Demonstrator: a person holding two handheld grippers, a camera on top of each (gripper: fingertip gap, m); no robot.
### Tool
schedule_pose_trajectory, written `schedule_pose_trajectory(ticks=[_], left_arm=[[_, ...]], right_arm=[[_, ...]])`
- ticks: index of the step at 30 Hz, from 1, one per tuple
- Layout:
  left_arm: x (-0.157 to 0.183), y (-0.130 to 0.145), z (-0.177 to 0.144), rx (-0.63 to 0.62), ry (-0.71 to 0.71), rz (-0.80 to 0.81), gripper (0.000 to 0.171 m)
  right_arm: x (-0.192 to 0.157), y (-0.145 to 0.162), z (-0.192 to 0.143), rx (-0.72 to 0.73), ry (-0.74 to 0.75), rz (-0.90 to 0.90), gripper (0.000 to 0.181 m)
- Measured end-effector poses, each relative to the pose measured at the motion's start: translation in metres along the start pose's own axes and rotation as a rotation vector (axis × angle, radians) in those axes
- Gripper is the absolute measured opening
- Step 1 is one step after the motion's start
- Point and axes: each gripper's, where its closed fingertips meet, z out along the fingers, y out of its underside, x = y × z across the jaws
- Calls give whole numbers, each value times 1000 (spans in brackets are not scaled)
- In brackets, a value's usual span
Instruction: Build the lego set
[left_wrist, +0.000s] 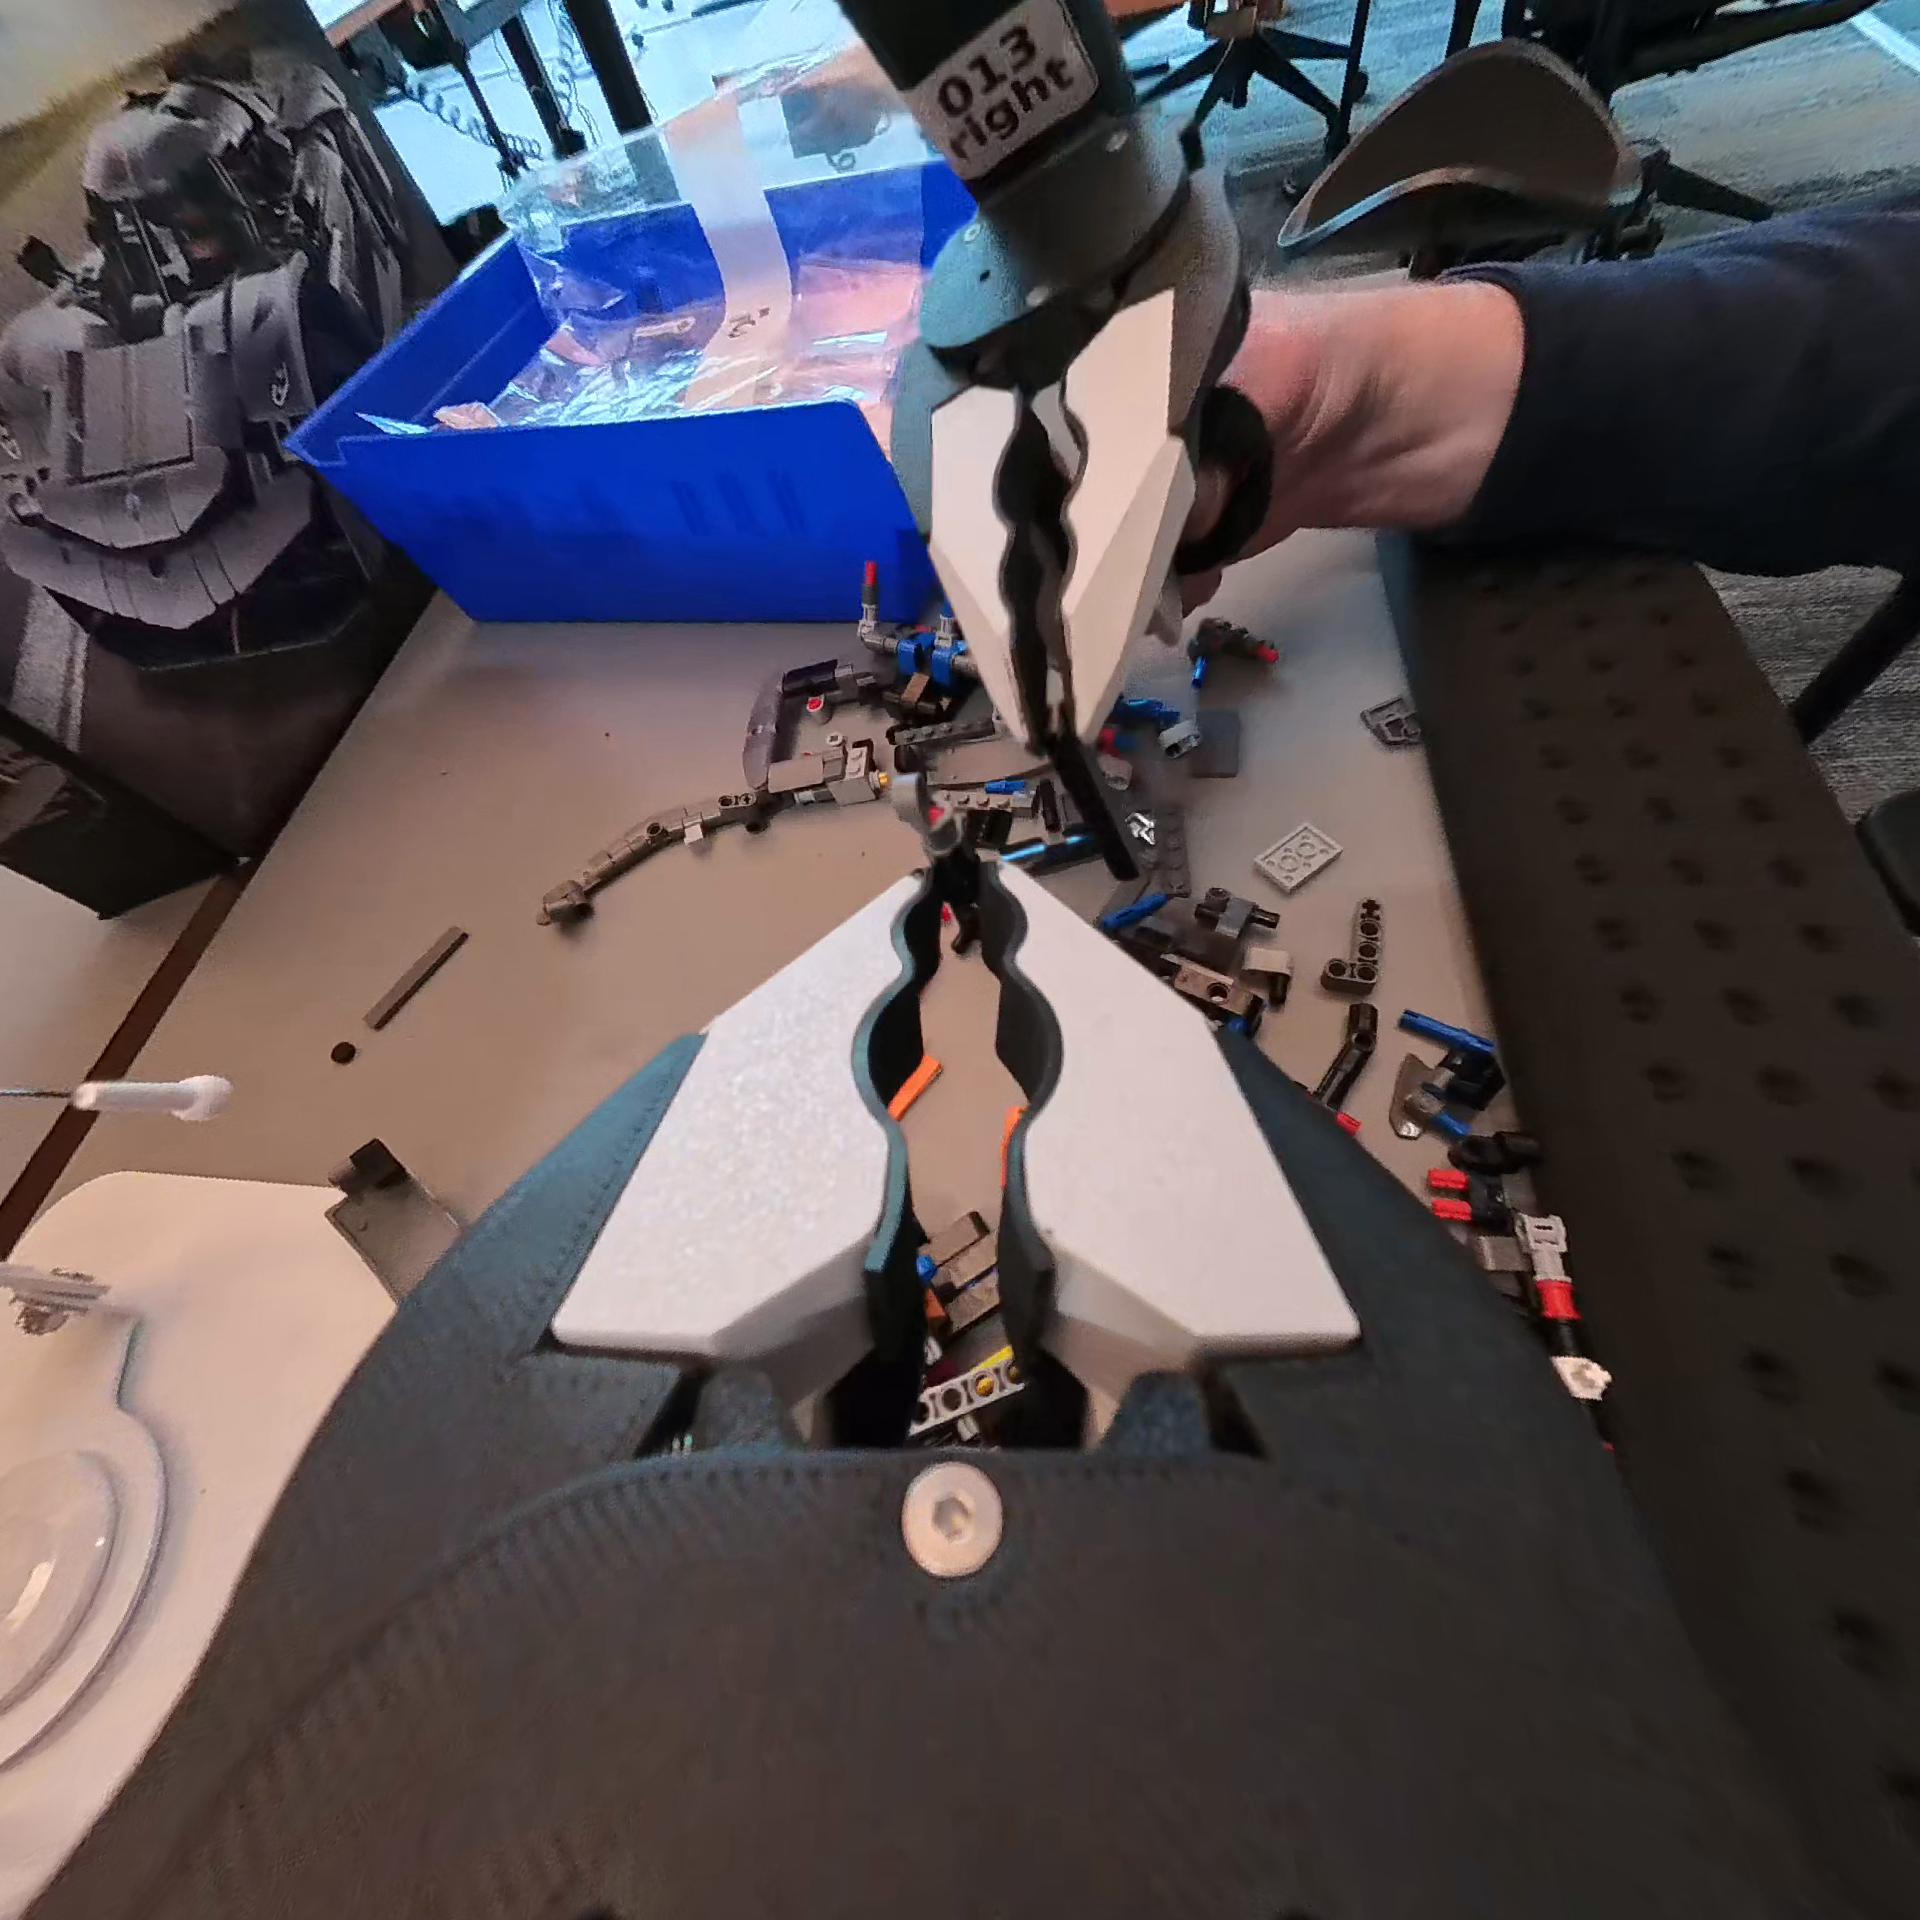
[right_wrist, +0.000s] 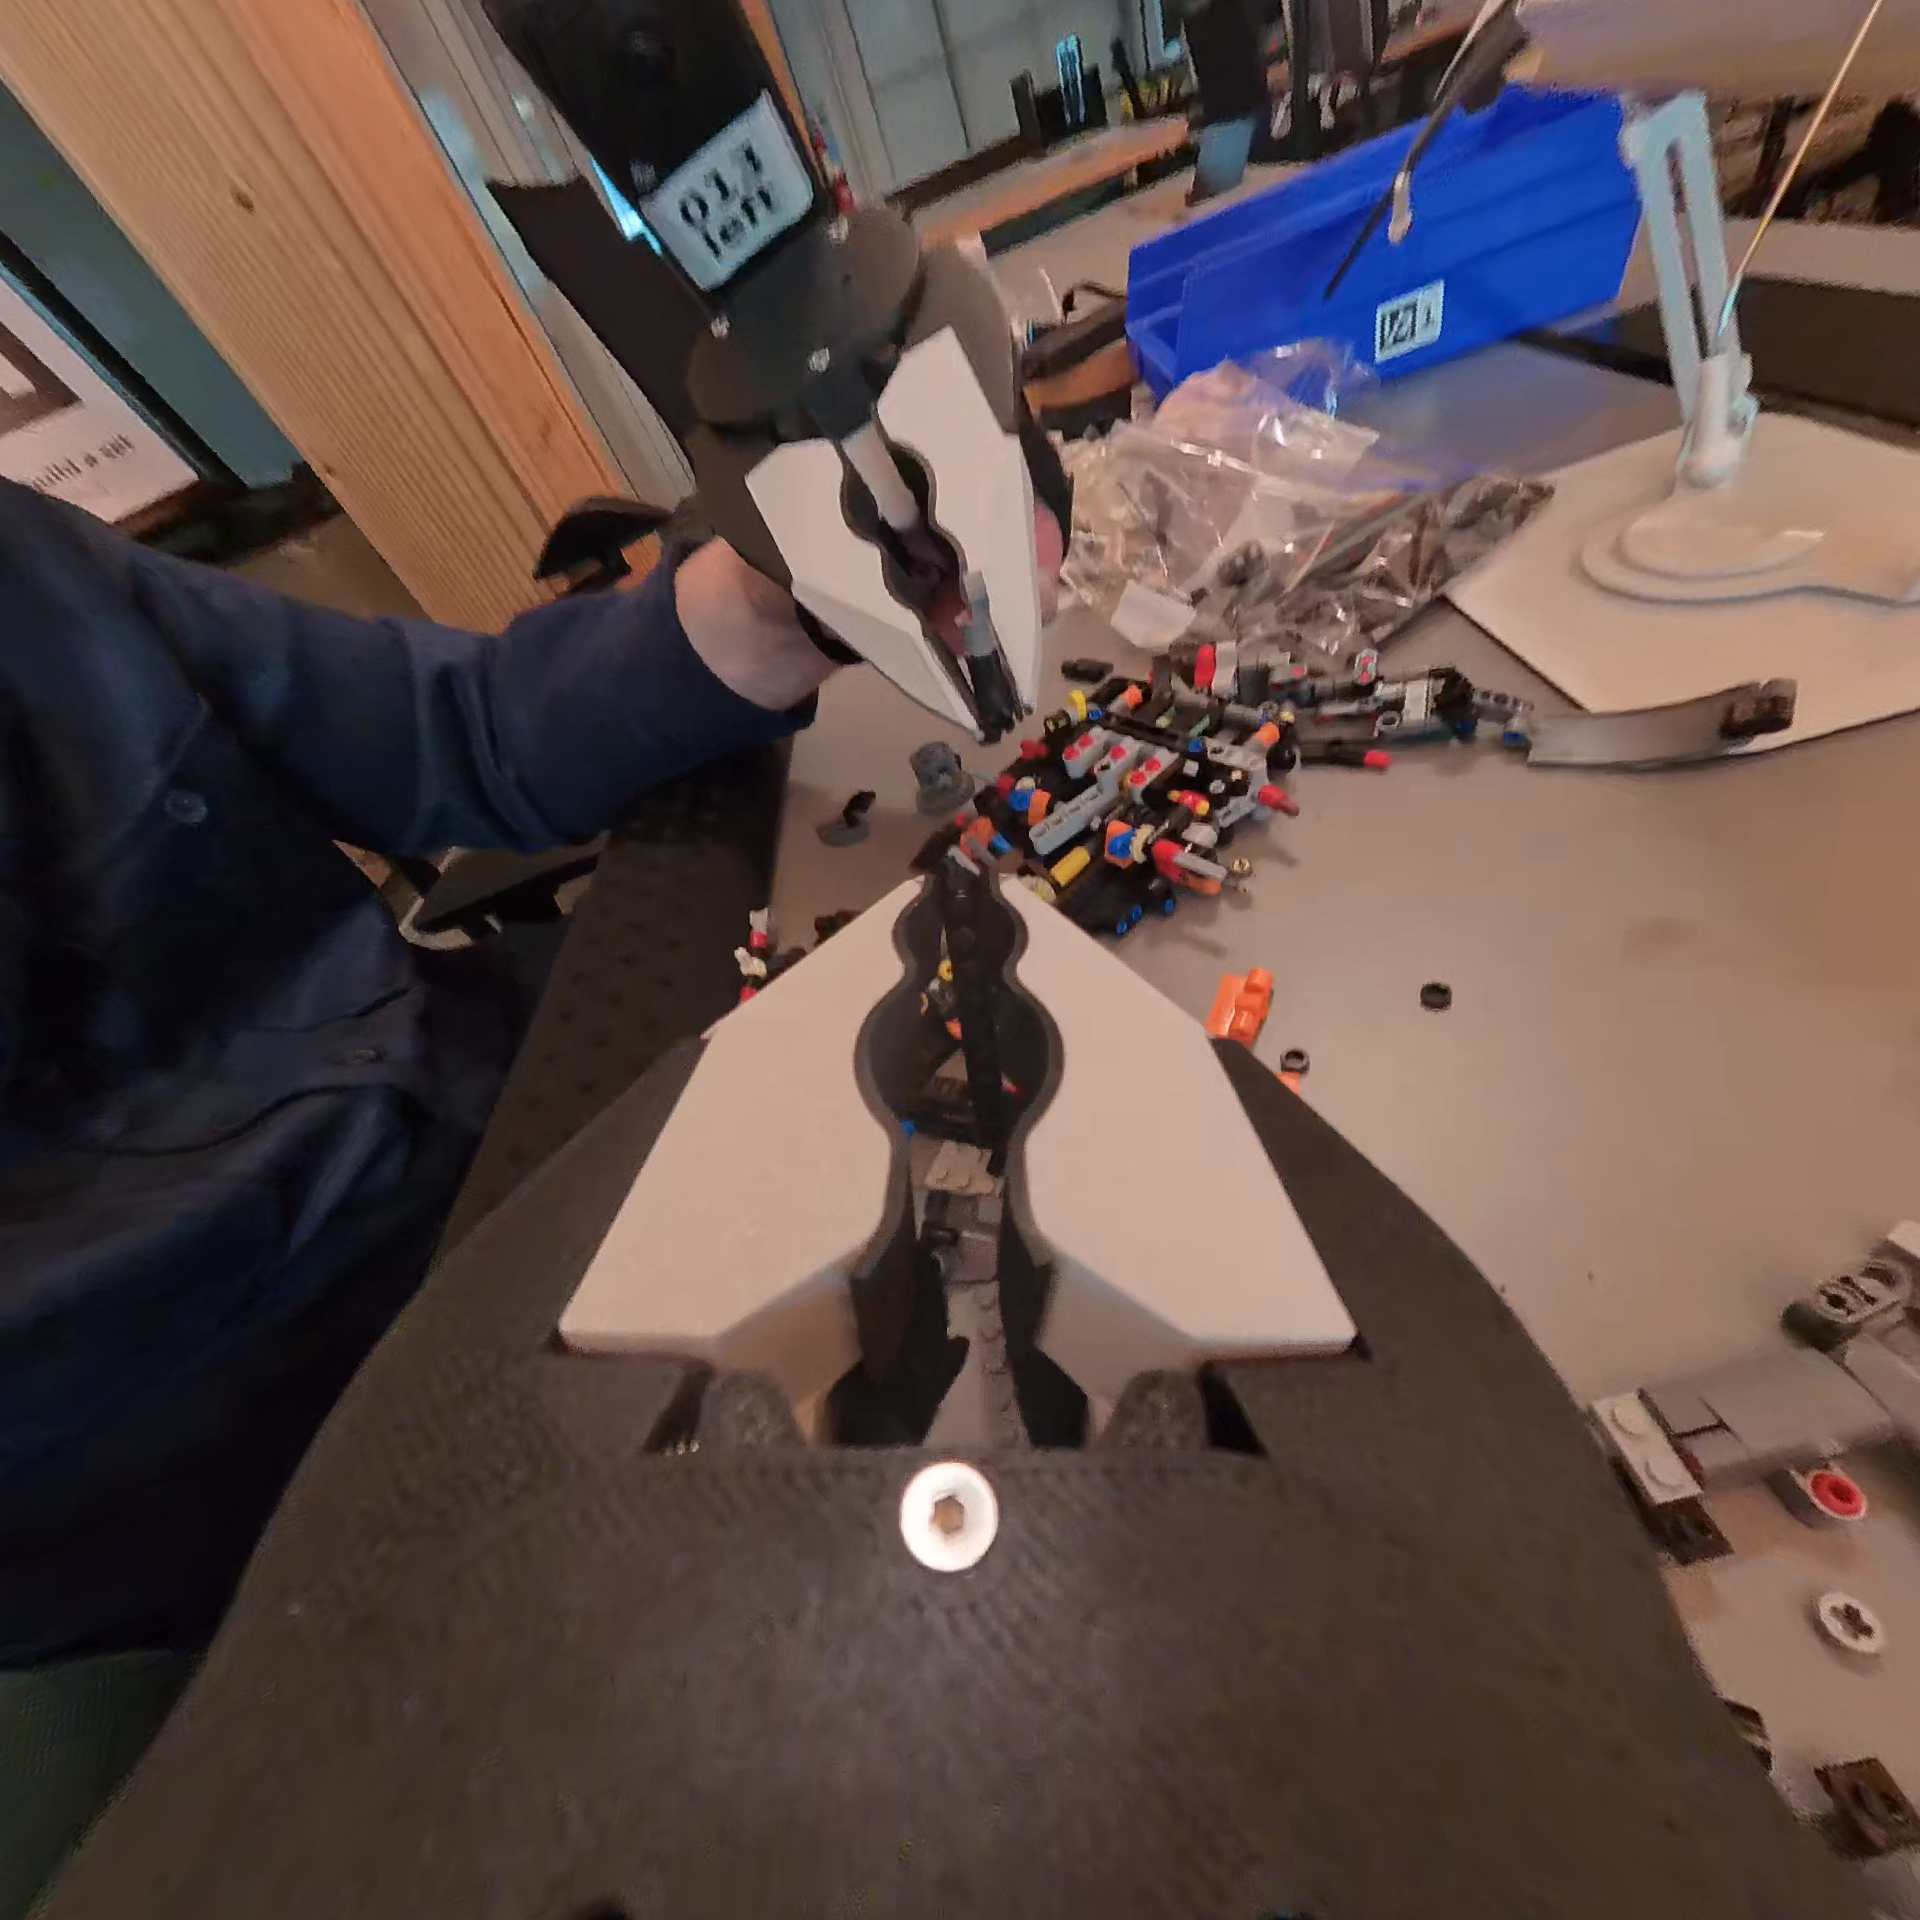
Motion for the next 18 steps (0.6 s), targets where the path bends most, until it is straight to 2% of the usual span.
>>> schedule_pose_trajectory(ticks=[3,5,8,12,18], left_arm=[[2,8,7,-42,10,-12,5],[3,14,11,-69,19,-20,5],[7,17,15,-90,39,-29,5],[13,20,23,-120,53,-13,5],[24,20,34,-147,77,21,5]], right_arm=[[12,19,7,-97,52,29,4],[20,23,8,-126,109,-3,11],[23,18,7,-119,167,-64,16],[12,1,7,-46,155,-135,18],[6,6,19,-85,144,-181,18]])
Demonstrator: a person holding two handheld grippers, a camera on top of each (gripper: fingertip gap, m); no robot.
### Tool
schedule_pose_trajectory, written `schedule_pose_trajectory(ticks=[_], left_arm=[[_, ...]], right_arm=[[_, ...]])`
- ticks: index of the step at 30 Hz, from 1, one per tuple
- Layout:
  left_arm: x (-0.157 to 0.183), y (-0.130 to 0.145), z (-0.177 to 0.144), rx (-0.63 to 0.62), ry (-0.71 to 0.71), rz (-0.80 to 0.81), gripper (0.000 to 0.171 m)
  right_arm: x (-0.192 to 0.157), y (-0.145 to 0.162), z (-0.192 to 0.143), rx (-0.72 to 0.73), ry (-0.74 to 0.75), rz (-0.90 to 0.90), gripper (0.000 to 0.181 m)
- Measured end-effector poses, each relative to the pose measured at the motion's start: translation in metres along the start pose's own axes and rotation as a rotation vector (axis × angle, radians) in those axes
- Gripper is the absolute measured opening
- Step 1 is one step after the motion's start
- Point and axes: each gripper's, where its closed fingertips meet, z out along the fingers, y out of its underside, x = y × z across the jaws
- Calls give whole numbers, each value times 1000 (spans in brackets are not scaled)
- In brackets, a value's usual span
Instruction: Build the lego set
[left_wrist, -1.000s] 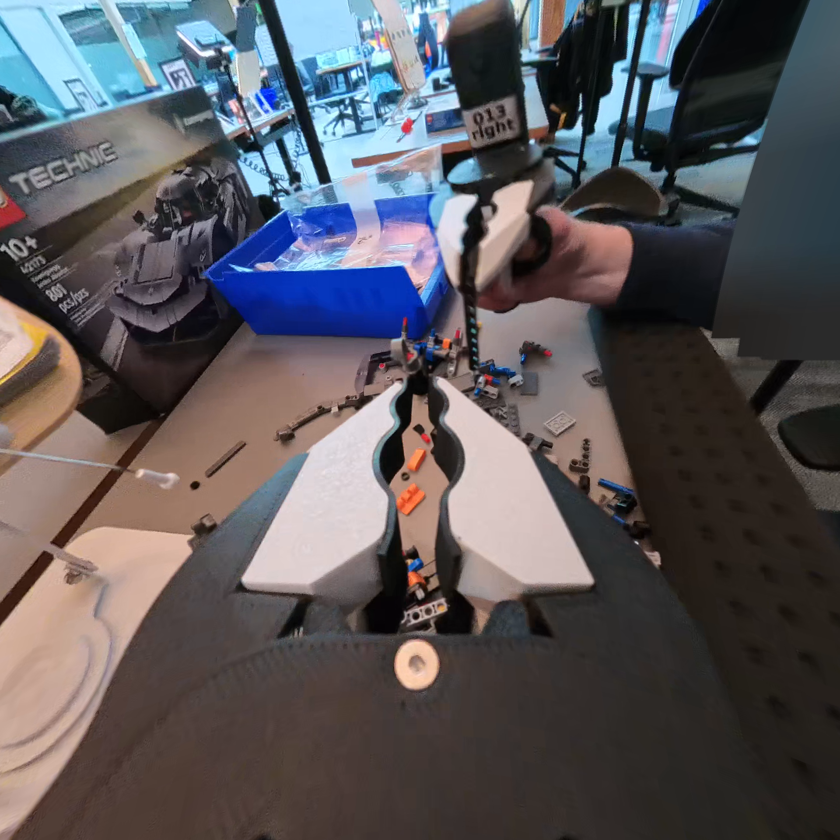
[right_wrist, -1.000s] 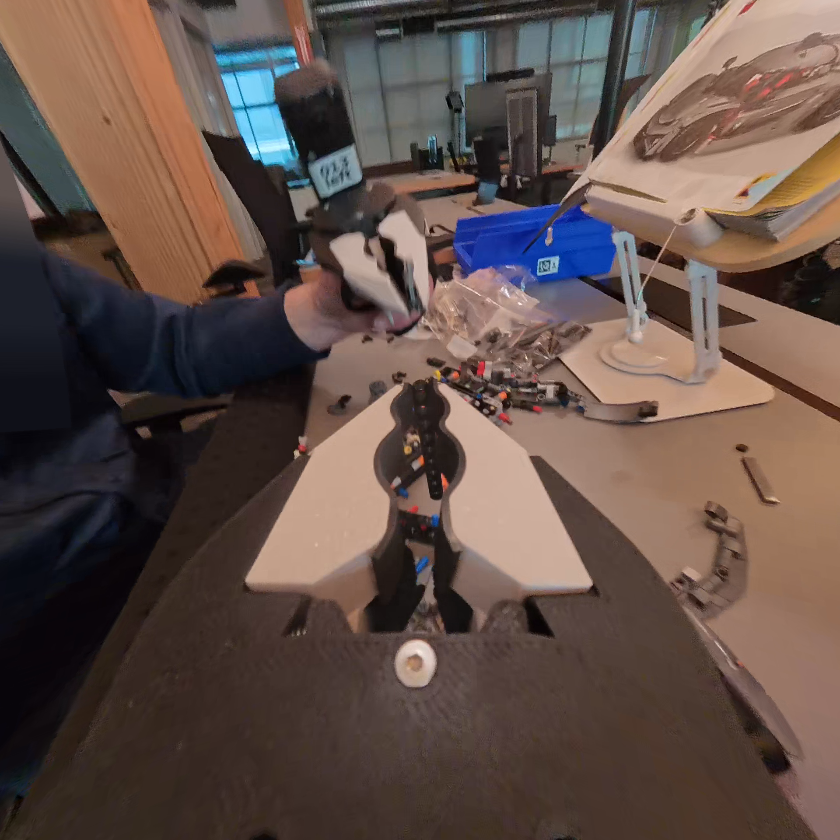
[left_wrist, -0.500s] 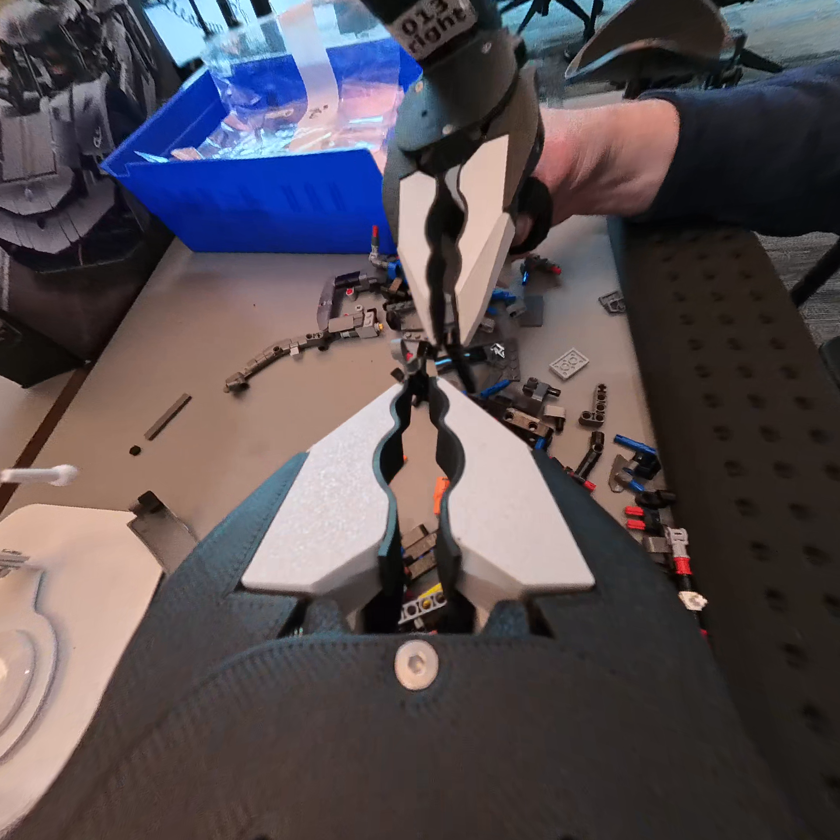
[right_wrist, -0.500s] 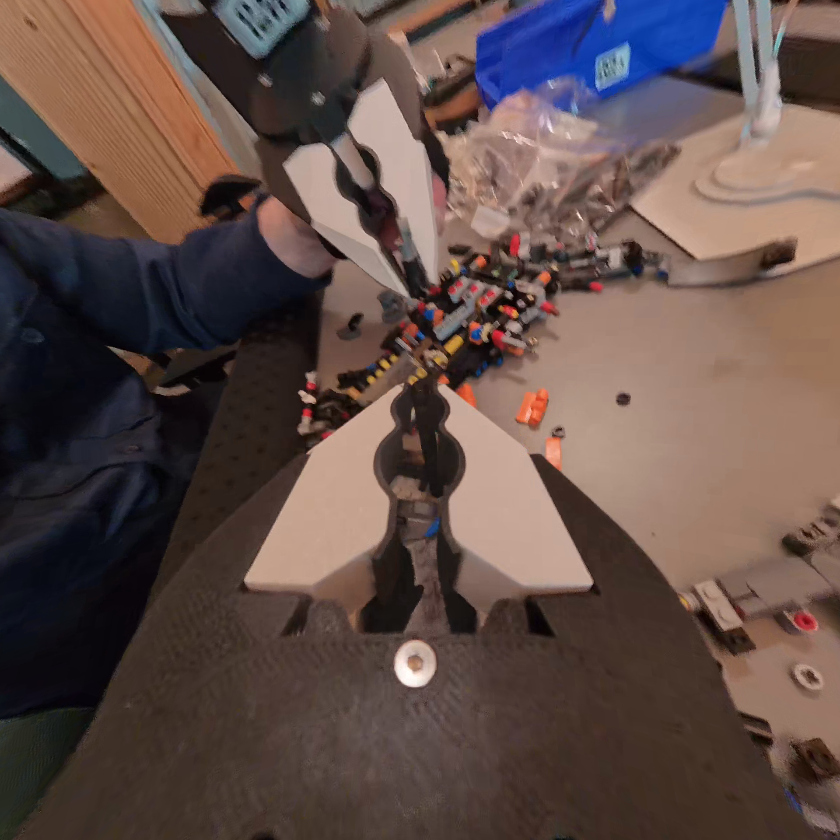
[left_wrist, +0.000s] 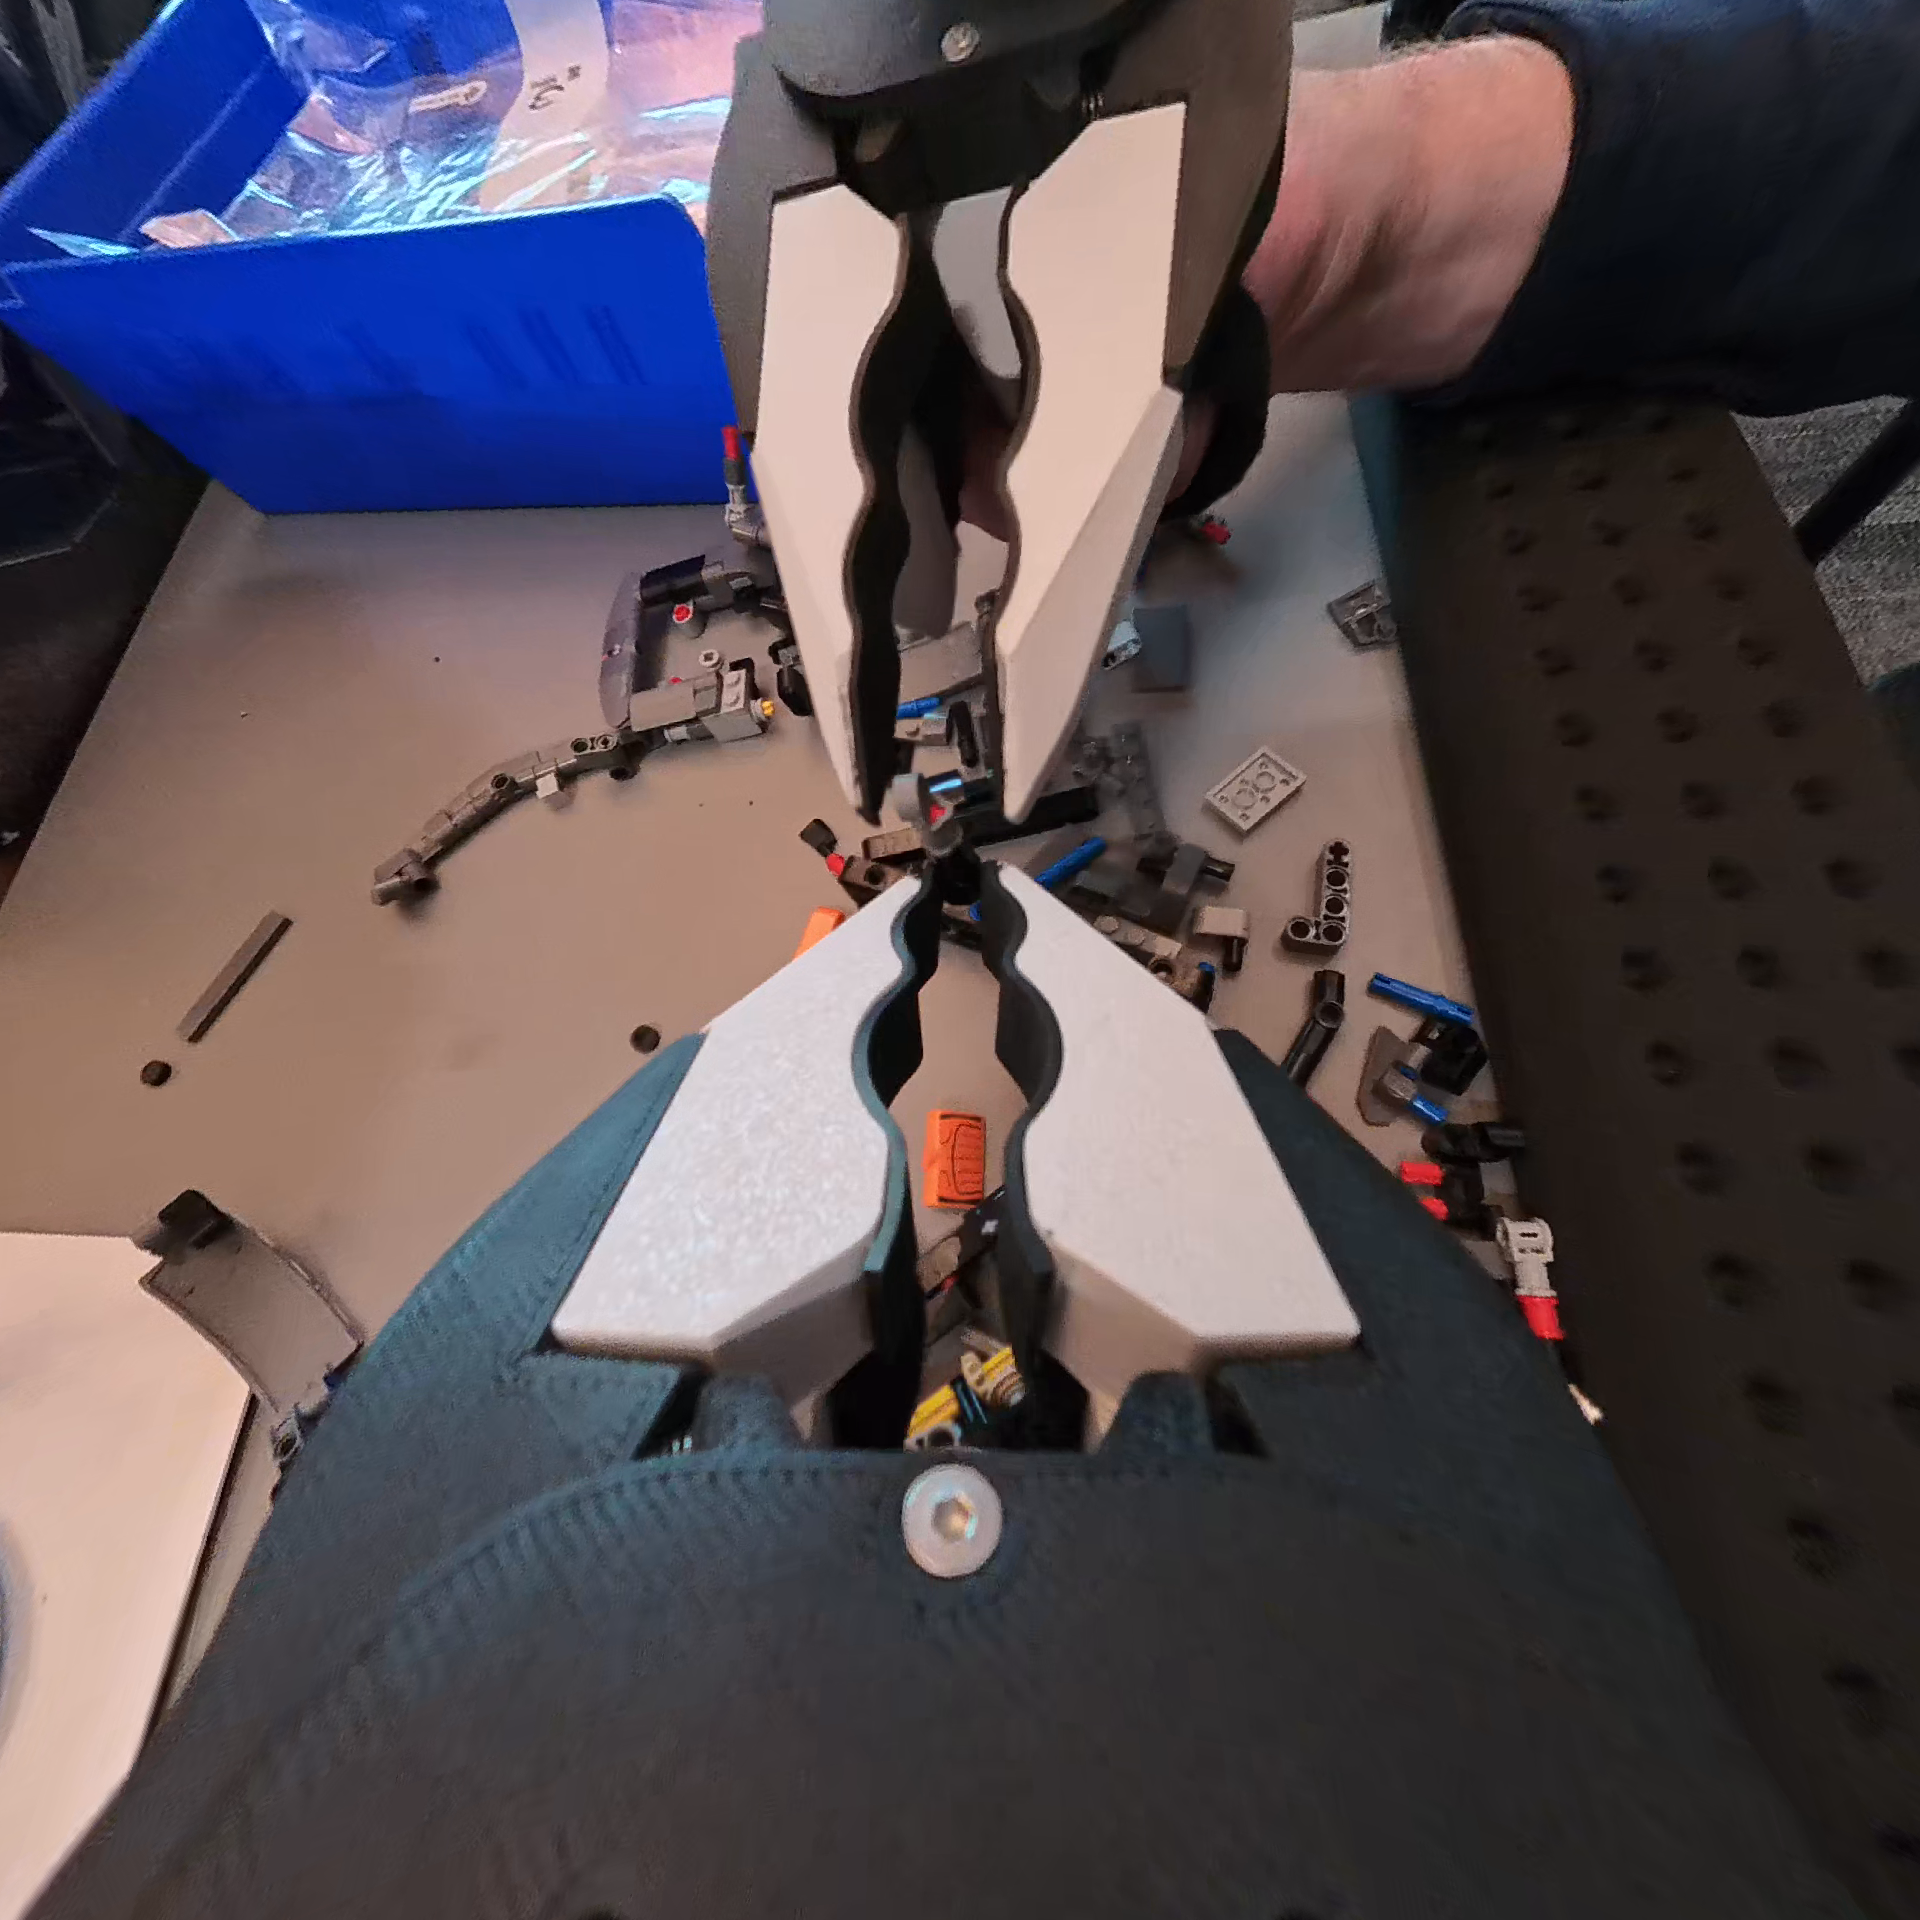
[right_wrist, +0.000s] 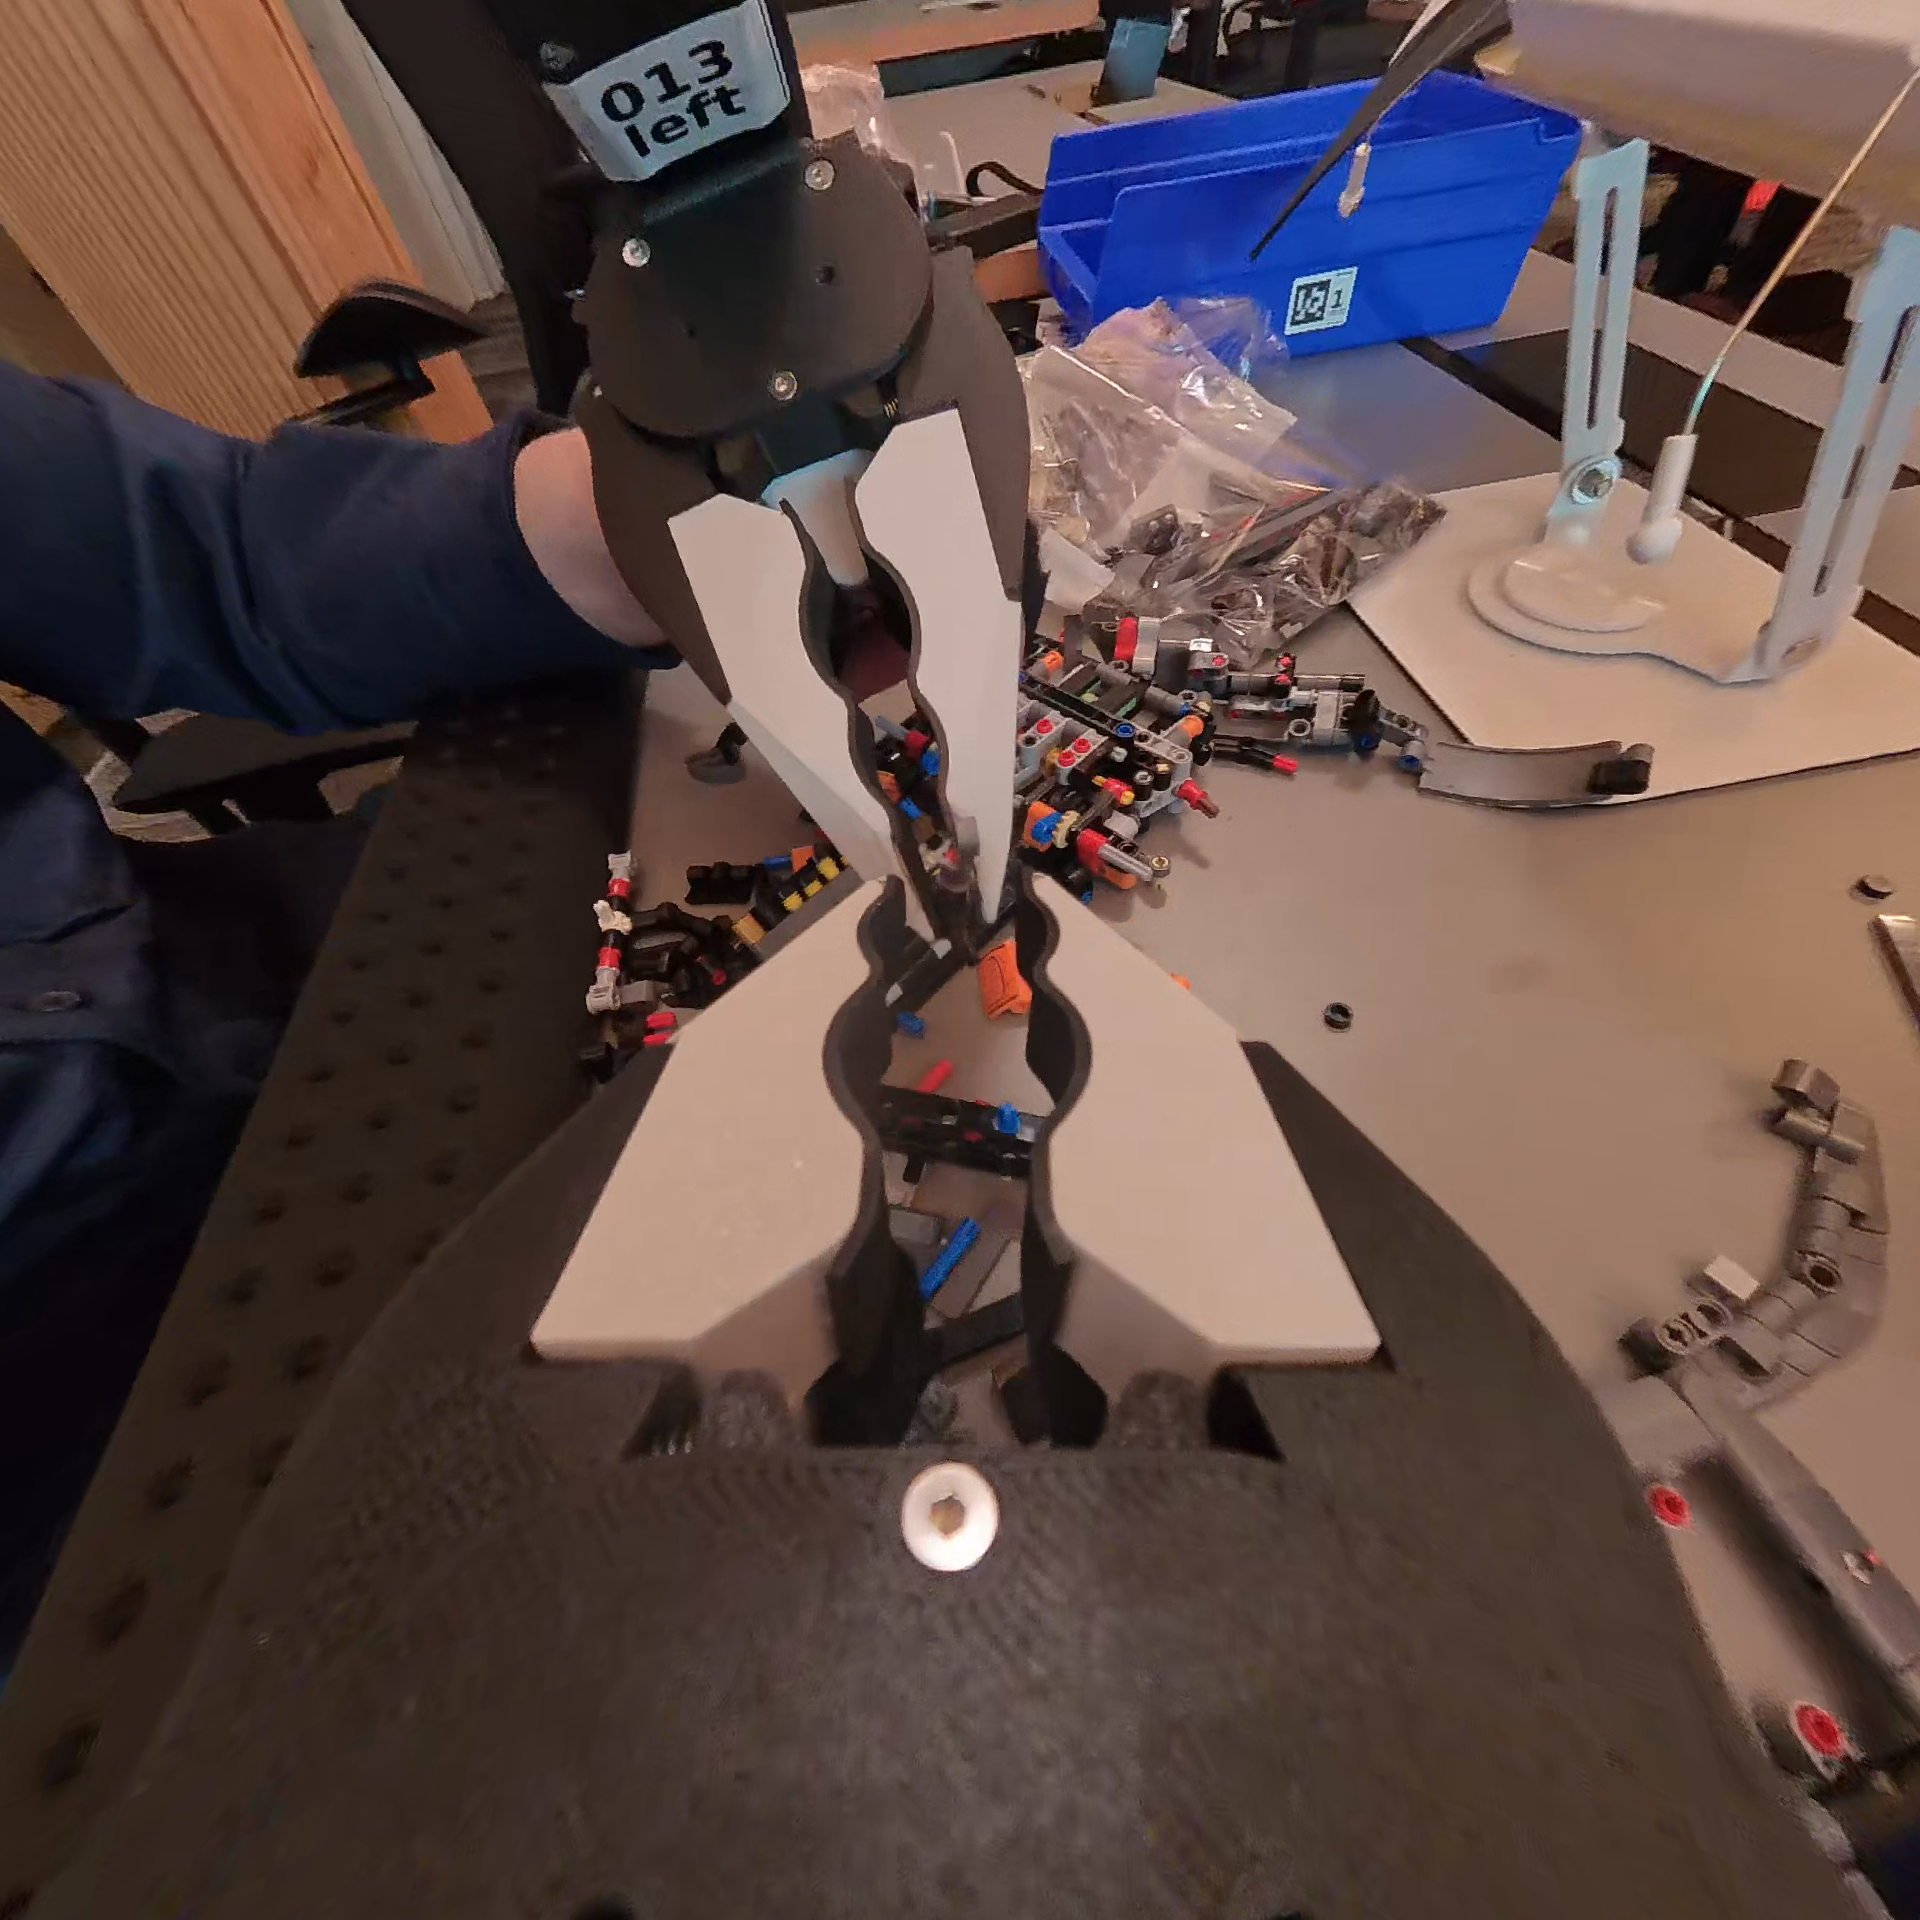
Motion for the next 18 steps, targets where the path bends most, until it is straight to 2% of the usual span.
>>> schedule_pose_trajectory(ticks=[2,3,9,12,14,18], left_arm=[[2,0,3,-10,2,13,5],[3,-1,3,-10,2,16,5],[5,-1,4,-21,8,20,5],[6,3,7,-50,3,40,5],[7,5,9,-67,1,52,5],[8,4,10,-56,3,54,5]], right_arm=[[-2,1,1,-3,-17,5,16],[-4,1,1,-4,-22,-3,5],[-7,0,0,7,-43,1,3],[-7,-1,2,12,-51,18,11],[-6,2,2,-8,-34,-1,0],[-8,4,2,-26,-39,-12,0]])
